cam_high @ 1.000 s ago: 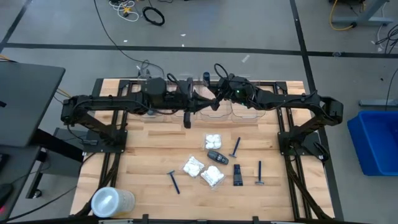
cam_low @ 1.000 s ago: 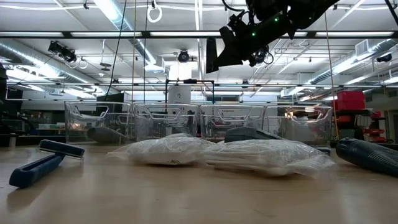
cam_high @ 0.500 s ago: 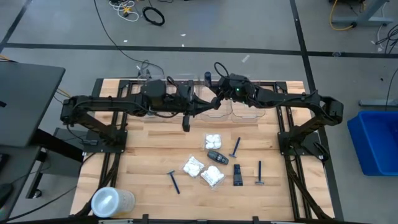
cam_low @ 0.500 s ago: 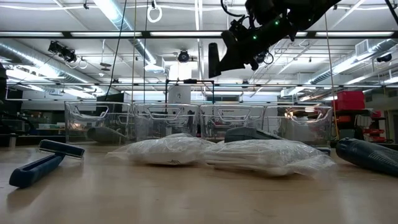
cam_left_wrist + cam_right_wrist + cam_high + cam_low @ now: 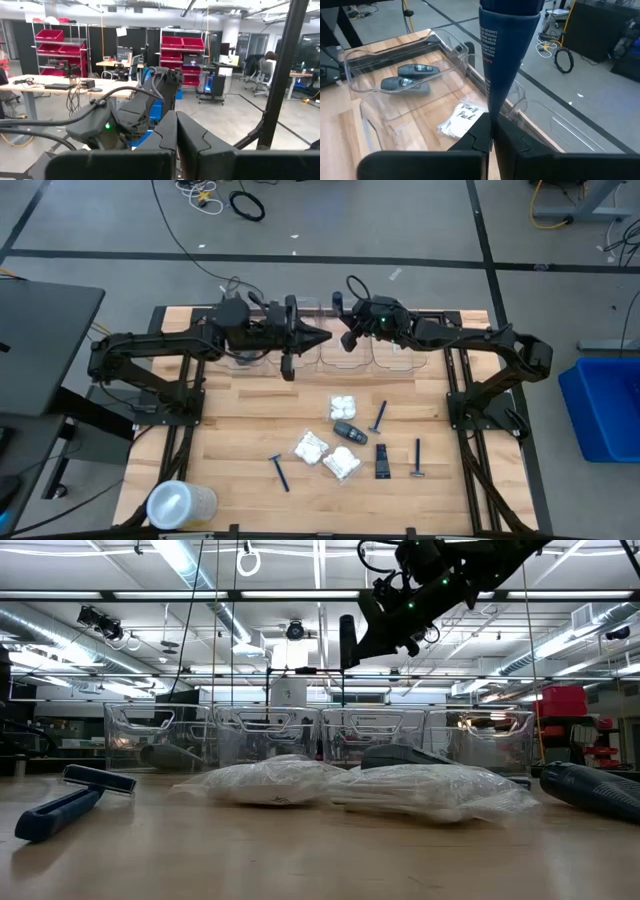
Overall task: Pick & Place Travel size toiletries
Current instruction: Put the left blue shave cream into the middle right transparent bin
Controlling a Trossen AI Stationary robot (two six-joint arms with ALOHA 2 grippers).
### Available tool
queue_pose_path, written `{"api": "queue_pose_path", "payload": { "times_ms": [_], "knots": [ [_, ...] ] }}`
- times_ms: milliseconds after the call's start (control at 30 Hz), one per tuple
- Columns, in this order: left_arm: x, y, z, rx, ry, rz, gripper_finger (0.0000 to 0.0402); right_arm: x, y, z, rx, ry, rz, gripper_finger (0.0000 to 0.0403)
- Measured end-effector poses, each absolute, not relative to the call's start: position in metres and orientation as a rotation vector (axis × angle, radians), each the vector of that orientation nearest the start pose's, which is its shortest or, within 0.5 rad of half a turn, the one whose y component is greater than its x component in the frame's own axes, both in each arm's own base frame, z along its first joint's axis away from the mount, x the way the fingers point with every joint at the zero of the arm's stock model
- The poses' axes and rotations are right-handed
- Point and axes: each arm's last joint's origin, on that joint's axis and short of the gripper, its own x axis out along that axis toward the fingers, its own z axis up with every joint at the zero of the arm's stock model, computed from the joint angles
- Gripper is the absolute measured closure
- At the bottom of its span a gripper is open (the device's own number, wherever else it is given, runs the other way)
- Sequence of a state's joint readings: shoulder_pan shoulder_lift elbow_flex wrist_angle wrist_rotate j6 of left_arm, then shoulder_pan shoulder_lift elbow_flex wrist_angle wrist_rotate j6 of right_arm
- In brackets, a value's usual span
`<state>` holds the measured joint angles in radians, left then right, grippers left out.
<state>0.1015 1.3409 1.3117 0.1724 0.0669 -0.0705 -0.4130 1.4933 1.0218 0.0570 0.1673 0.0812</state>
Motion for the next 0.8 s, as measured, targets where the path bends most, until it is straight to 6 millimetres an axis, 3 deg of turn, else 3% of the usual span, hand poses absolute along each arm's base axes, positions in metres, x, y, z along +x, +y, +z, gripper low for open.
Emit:
{"api": "queue_pose_path", "payload": {
  "times_ms": [333,800],
  "knots": [
    [0.283,0.034,0.438,-0.052,-0.158,0.057,0.0399,0.294,-0.149,0.263,0.213,0.453,-0.625,0.0385],
    [0.274,0.036,0.443,-0.04,-0.171,0.068,0.0399,0.292,-0.152,0.261,0.237,0.468,-0.616,0.0385]
  ]
}}
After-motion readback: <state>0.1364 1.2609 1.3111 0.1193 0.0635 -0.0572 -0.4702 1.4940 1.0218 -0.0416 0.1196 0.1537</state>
